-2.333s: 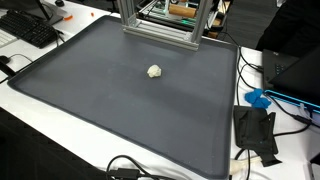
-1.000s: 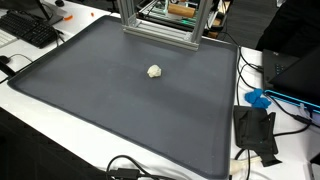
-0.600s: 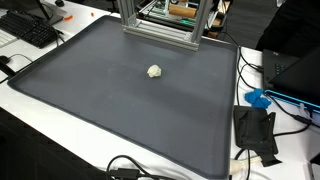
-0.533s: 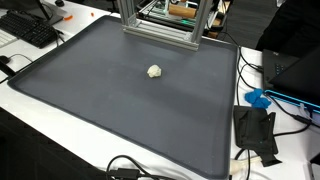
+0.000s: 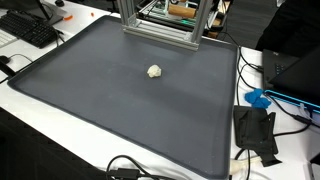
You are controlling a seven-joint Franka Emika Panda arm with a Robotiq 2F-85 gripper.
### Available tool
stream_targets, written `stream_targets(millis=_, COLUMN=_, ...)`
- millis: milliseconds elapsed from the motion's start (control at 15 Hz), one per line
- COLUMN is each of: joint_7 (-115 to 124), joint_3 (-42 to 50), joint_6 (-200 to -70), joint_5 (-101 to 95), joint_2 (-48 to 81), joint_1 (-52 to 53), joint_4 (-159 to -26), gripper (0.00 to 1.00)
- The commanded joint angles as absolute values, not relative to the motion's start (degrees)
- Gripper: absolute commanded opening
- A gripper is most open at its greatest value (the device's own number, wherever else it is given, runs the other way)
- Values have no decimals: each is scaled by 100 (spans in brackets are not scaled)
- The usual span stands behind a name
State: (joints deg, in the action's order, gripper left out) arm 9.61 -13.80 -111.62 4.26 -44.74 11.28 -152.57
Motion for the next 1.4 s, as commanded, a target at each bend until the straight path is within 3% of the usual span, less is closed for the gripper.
stream_targets(millis=0, joint_7=860, joint_3=-1350, joint_6=-10919, joint_5=384, joint_2=-4472, joint_1=1169, joint_4=-15238, gripper=42)
stream_targets(millis=133, joint_7=848, joint_3=-1329, joint_6=-10883, joint_5=350, joint_2=-4488, joint_1=1155, joint_4=-15225, gripper=30)
stream_targets(millis=1067, joint_7=966, joint_3=-1376, joint_6=-10772, joint_5=371, joint_2=-4401, joint_1=1122, joint_4=-15153, gripper=30)
stream_targets(millis=1133, joint_7=1010, joint_3=-1380, joint_6=-10731, joint_5=385, joint_2=-4389, joint_1=1110, joint_4=-15132, gripper=38)
stream_targets(millis=1200, joint_7=1127, joint_3=-1406, joint_6=-10689, joint_5=398, joint_2=-4372, joint_1=1073, joint_4=-15103, gripper=80)
stream_targets(millis=1267, joint_7=1235, joint_3=-1417, joint_6=-10665, joint_5=414, joint_2=-4361, joint_1=1046, joint_4=-15088, gripper=81)
stream_targets(millis=1333, joint_7=1349, joint_3=-1419, joint_6=-10676, joint_5=449, joint_2=-4361, joint_1=1021, joint_4=-15080, gripper=64)
